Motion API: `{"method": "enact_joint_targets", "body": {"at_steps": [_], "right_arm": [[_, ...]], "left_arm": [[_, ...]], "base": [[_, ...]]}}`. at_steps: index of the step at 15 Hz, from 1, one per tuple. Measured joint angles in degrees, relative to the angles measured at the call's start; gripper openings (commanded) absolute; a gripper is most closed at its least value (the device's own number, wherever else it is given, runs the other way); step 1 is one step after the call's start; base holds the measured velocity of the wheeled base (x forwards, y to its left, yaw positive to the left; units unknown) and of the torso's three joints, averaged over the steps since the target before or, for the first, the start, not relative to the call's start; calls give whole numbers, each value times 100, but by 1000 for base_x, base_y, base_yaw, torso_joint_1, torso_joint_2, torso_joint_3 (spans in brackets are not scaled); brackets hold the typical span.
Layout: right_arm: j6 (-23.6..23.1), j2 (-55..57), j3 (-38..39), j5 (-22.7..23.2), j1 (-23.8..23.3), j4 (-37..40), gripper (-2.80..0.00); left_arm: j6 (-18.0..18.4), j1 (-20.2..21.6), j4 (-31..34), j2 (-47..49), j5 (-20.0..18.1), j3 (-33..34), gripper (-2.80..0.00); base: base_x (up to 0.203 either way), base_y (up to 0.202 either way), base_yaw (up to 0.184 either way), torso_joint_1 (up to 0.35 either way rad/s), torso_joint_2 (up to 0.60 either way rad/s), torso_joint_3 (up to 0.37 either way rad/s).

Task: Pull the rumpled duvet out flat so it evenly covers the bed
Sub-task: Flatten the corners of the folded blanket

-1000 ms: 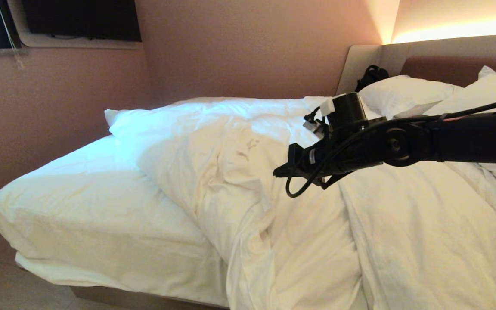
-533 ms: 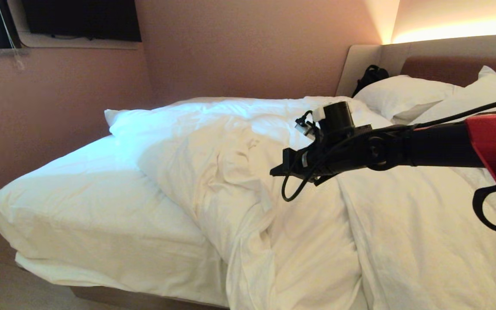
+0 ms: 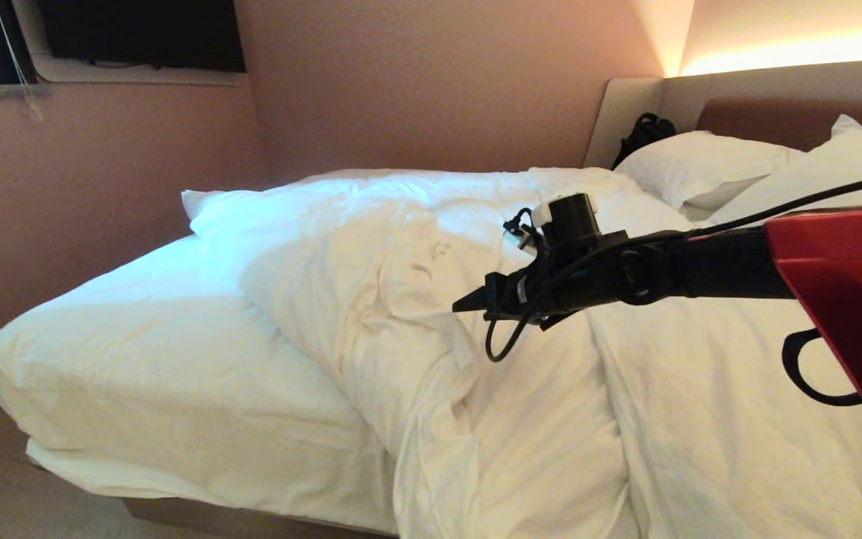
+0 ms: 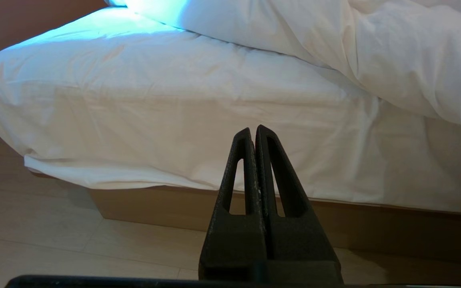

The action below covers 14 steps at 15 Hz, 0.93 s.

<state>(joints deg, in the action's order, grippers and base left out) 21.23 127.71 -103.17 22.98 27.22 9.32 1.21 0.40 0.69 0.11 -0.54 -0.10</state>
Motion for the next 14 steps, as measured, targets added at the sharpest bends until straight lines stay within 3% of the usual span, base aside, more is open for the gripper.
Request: {"method": "enact_joint_targets", "body": {"at_steps": [14], "right_arm": [[-274, 601, -259, -1, 698, 168, 0]], "left_arm": [[0, -2, 2, 0, -3, 0, -280]], "base": [[0, 0, 0, 0, 0, 0]]}}
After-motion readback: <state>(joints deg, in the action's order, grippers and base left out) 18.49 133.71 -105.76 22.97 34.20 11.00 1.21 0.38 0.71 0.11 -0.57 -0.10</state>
